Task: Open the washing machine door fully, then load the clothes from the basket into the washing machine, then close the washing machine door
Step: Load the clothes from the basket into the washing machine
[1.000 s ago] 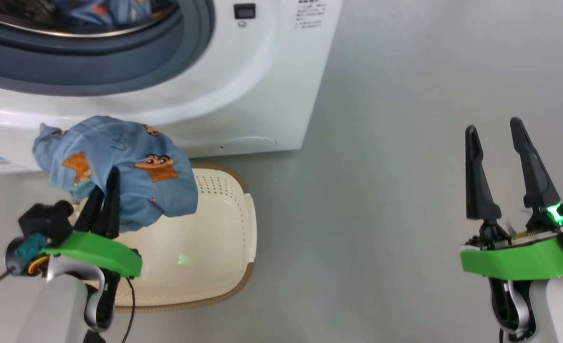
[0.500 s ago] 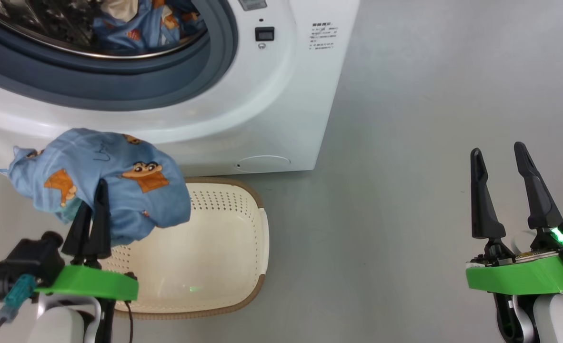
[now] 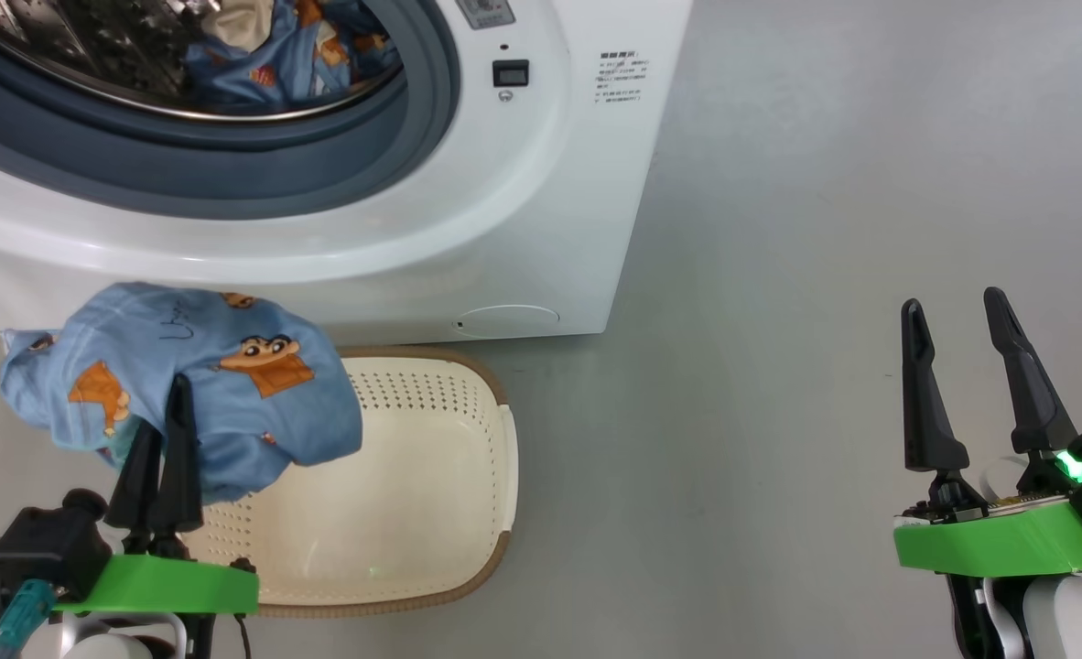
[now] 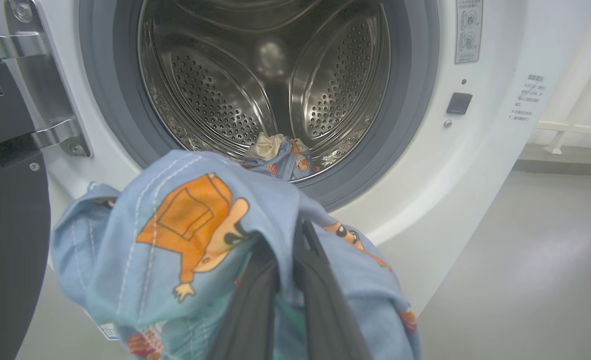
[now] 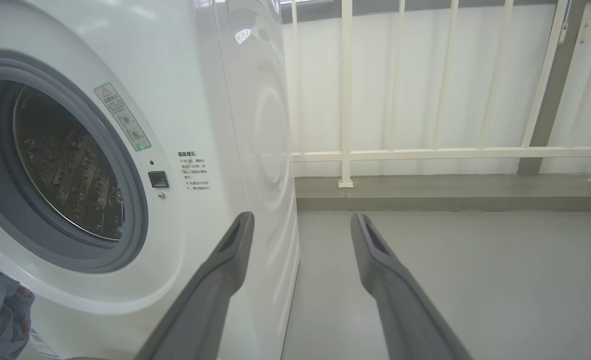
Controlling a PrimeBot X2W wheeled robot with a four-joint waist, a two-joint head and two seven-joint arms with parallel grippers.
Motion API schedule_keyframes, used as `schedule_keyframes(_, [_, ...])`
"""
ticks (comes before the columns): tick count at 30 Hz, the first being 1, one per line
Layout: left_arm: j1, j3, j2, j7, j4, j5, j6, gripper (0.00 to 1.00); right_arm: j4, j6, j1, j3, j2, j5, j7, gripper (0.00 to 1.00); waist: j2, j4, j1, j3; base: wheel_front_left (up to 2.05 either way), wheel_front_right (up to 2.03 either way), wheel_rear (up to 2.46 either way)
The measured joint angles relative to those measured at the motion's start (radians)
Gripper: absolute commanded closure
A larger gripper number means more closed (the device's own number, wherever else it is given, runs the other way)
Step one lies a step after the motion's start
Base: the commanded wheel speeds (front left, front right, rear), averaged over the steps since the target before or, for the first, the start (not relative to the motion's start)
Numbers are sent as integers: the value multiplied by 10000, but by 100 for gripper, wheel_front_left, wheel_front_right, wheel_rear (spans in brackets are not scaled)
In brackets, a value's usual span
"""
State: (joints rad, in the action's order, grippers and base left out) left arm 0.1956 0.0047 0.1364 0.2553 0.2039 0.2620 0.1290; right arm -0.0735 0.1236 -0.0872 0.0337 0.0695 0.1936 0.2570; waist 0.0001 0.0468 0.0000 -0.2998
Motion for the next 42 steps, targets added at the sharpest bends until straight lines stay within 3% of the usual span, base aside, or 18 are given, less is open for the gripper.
schedule_keyframes(42, [54, -38, -31, 0, -303, 4, 21, 100, -12, 0, -9, -4, -40, 0, 0, 0, 0, 15, 1, -189, 0, 0, 0])
